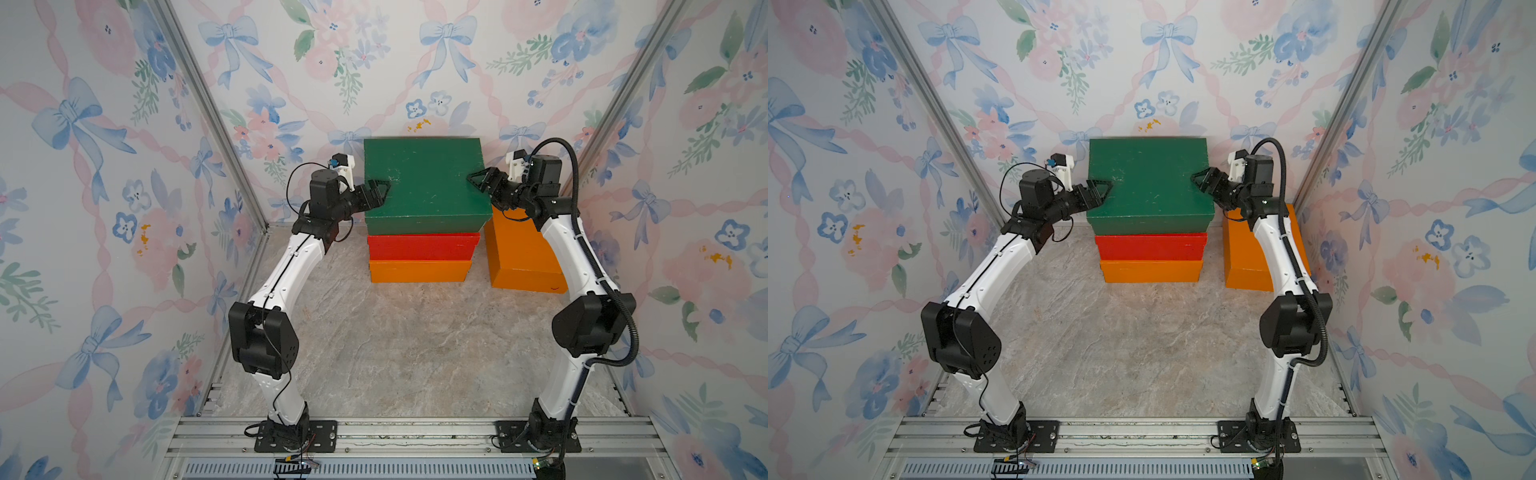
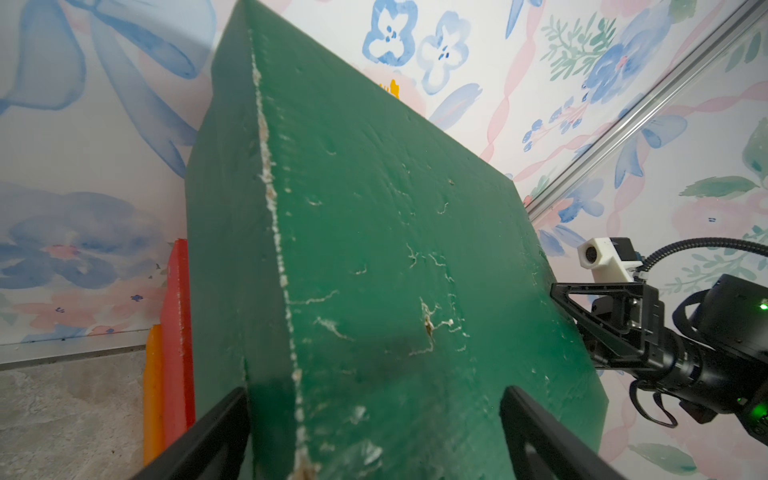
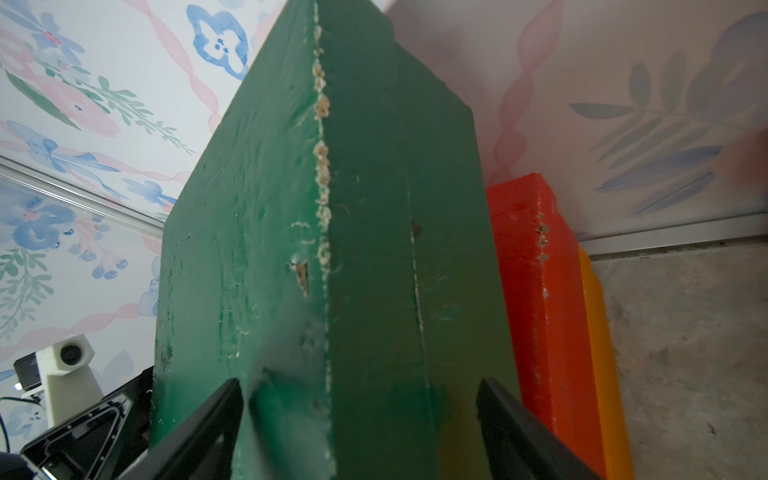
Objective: Stack the shoeboxes
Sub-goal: Place the shoebox at the shoebox.
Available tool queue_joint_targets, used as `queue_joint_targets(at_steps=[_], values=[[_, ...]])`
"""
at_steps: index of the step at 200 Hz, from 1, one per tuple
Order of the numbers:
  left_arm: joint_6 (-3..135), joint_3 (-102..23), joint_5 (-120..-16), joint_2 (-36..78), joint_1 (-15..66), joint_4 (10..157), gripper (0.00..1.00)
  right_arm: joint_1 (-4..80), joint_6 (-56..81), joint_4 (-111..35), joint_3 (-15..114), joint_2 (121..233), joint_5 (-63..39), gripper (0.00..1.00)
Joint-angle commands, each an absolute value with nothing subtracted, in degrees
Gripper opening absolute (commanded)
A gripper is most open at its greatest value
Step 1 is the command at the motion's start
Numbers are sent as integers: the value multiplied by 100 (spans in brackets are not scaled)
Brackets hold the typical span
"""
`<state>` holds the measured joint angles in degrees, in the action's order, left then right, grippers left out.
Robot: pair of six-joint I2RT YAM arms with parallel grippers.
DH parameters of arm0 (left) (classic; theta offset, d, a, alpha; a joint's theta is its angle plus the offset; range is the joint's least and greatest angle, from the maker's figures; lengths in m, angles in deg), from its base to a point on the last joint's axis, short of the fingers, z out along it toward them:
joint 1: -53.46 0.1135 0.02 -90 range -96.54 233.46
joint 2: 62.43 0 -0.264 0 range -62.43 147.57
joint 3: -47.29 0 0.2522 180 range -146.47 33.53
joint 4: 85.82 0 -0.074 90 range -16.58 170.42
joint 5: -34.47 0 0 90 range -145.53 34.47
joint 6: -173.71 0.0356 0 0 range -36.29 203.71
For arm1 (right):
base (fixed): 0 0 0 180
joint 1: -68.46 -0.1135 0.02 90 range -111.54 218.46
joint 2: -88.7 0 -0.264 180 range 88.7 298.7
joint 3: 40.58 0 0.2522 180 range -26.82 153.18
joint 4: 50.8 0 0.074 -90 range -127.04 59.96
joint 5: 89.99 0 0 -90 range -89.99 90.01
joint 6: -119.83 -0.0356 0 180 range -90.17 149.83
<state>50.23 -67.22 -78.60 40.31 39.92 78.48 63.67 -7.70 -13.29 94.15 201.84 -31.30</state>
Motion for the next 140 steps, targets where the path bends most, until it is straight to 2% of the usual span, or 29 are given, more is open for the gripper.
queue_joint_targets(at_steps=[1,113,122,125,140], values=[[5151,-6824,-7972,4200,4060,7896,96,6385,-848,-1356,9516,20330,-3209,88],[5162,-6868,-8001,4190,4173,7868,97,6459,-860,-1419,9429,20204,-3204,88],[5140,-6898,-8067,4153,4171,7866,97,6460,-832,-1419,9412,20153,-3207,91],[5138,-6914,-8097,4145,4172,7872,97,6460,-831,-1425,9404,20133,-3214,99],[5102,-6973,-8207,4080,4169,7867,97,6469,-796,-1440,9368,20042,-3225,97]])
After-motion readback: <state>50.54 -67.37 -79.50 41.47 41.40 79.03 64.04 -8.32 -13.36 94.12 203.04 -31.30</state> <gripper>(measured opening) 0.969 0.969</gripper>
